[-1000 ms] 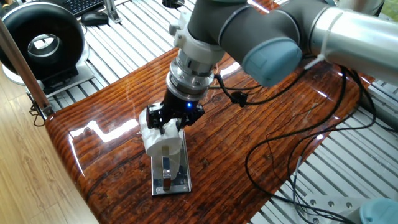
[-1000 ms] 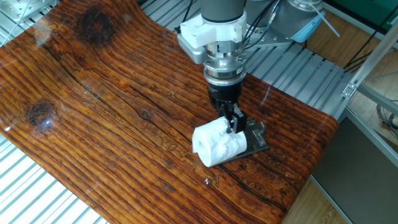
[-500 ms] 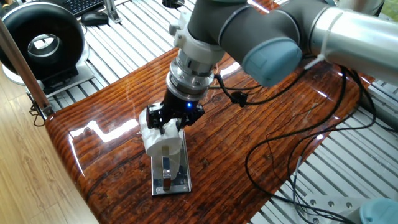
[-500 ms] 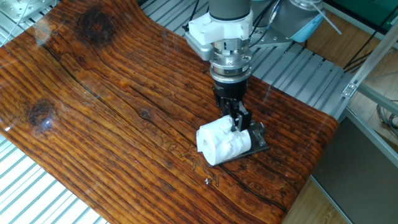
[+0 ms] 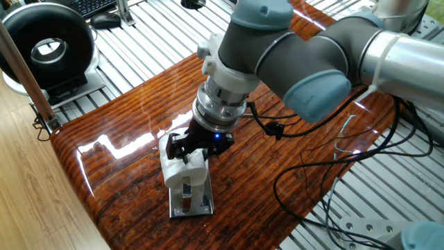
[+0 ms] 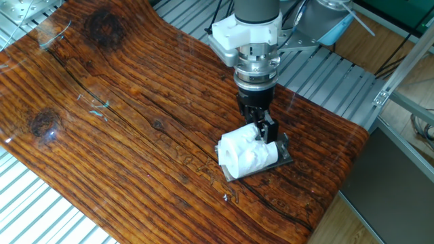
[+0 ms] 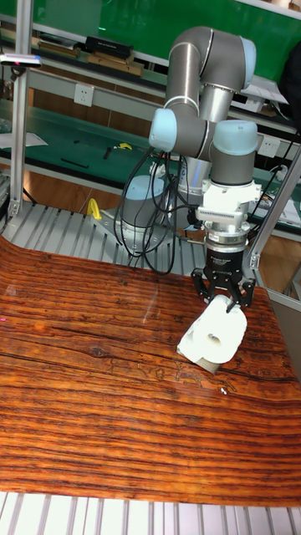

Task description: Put the toilet paper on its holder

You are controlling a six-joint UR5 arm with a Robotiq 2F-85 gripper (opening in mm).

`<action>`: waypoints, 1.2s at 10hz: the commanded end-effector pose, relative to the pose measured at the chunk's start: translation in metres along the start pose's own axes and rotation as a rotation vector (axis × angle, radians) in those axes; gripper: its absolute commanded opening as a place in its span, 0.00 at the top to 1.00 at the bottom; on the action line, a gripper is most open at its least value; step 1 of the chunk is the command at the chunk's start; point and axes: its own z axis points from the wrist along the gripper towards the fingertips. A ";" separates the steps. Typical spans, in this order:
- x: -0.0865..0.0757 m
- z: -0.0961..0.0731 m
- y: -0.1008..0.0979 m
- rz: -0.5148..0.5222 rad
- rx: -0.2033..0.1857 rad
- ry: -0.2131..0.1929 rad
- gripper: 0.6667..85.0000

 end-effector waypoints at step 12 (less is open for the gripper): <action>0.021 -0.003 0.003 -0.001 0.034 0.068 0.79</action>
